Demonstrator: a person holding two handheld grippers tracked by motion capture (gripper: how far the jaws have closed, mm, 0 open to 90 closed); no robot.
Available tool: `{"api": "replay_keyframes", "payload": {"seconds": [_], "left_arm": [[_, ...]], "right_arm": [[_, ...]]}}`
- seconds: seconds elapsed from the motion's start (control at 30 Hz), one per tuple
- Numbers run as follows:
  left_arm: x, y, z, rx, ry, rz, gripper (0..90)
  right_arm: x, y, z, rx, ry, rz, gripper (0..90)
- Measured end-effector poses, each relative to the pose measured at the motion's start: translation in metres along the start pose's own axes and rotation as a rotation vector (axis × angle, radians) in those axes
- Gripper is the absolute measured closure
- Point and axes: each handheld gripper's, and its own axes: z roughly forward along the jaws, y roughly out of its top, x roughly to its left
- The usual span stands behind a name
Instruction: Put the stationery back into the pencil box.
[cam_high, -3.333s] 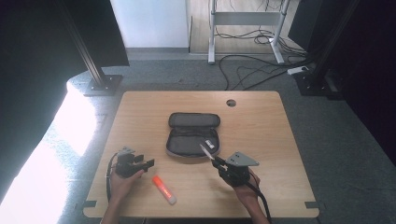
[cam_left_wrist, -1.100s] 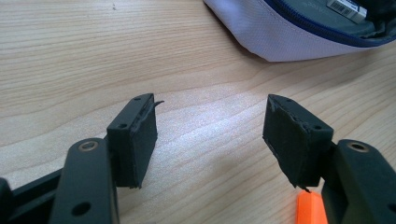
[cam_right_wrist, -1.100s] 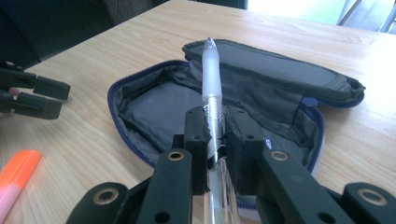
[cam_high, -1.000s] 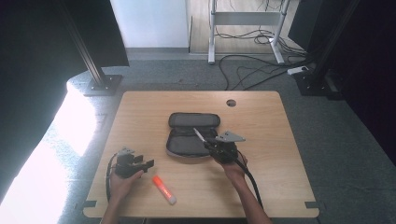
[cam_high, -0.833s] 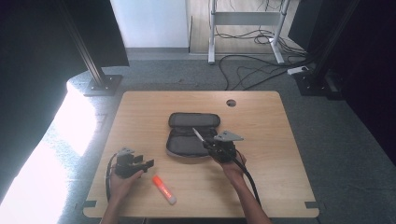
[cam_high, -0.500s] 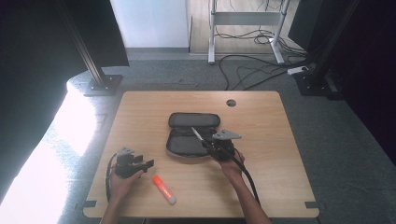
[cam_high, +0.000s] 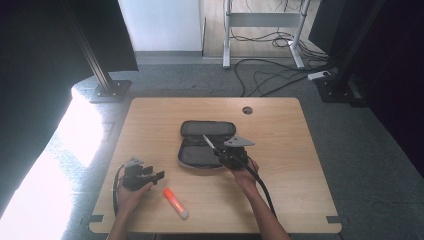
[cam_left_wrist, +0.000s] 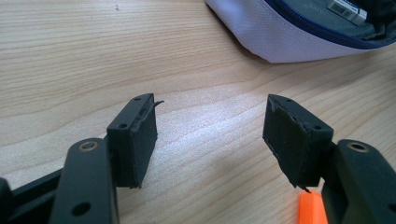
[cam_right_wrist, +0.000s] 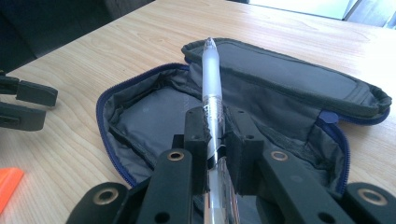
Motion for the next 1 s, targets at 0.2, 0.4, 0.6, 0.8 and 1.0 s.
{"api": "replay_keyframes", "payload": {"seconds": [0.2,0.4,0.6,0.8,1.0], "left_arm": [[0.000,0.000,0.000,0.000,0.001,-0.001,35.4],[0.001,0.000,0.000,0.001,0.000,-0.003,35.3],[0.002,0.000,-0.001,-0.002,0.001,-0.006,35.4],[0.002,0.000,0.000,0.000,0.000,-0.005,35.3],[0.002,0.000,0.000,0.001,0.001,-0.006,35.3]], "right_arm": [[0.001,0.001,0.005,0.004,0.003,-0.001,78.6],[0.002,0.005,0.009,0.008,0.001,-0.005,78.6],[0.002,0.010,0.014,0.006,0.001,-0.005,78.6],[0.003,0.012,0.022,0.022,0.000,-0.016,78.6],[0.002,0.009,0.031,0.042,0.001,-0.011,78.5]]}}
